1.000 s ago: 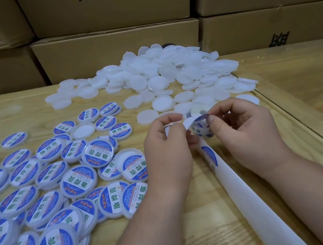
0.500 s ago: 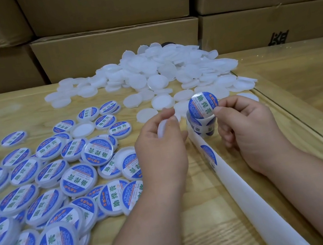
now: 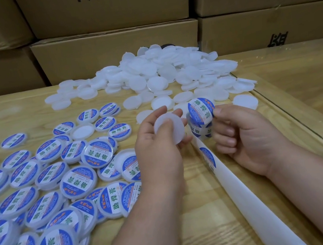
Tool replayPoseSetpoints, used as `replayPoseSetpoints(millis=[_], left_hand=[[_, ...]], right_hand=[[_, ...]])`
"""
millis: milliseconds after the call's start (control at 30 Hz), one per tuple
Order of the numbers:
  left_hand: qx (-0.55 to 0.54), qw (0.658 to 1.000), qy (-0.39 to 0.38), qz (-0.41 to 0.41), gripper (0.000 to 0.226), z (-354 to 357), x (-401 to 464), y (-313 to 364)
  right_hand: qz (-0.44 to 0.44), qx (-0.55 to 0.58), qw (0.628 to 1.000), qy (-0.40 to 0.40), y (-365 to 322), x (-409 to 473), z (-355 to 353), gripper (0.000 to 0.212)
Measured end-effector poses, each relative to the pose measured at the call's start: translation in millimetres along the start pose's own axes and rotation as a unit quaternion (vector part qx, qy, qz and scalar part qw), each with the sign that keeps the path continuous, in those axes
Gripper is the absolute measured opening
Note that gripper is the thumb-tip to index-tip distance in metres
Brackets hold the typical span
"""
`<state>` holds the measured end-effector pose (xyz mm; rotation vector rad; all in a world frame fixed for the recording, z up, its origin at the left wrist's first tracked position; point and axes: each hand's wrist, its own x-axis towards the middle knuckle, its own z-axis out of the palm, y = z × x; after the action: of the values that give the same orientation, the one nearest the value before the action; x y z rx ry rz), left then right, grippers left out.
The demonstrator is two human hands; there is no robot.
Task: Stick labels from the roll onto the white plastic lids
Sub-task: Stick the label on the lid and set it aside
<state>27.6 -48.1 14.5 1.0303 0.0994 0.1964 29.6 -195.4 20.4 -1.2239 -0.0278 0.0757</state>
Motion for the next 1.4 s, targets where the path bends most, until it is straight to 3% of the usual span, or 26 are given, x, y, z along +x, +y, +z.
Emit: replayPoseSetpoints(millis=[67,267,367,667,1033,1233,1400], left_hand=[[0.003,1.000,-0.024,-0.001,0.028,1,-2,-3],[-0.078,0.994,-0.074,-0.036,0.031,4,-1,-4],[-0.086,0.991,-0.093,-0.051,0.040,4,0,-5],[-0.057,0.992,-0.110,-0.019,0.029,3,-3,-6],[0.051,0.995,-0.080,0.027,0.012,6,-7,-6],[0.067,0.995,-0.056,0.052,0.031,4,-4,-8],[0.063,0.997,-0.007,0.053,0.030,-1,1,-10]], right_hand=[[-0.003,-0.020,1.000,-0.005,1,-1,2,0.035],[-0.009,-0.049,0.999,0.003,5,-1,4,0.013],[-0.010,-0.097,0.995,0.005,9,-1,4,0.020],[-0.008,-0.124,0.992,0.007,9,-2,7,0.017],[-0.011,-0.120,0.993,-0.009,9,-1,6,0.017],[-0.019,-0.109,0.994,-0.007,11,0,5,0.023],[-0.048,-0.071,0.996,0.027,9,2,1,0.025]])
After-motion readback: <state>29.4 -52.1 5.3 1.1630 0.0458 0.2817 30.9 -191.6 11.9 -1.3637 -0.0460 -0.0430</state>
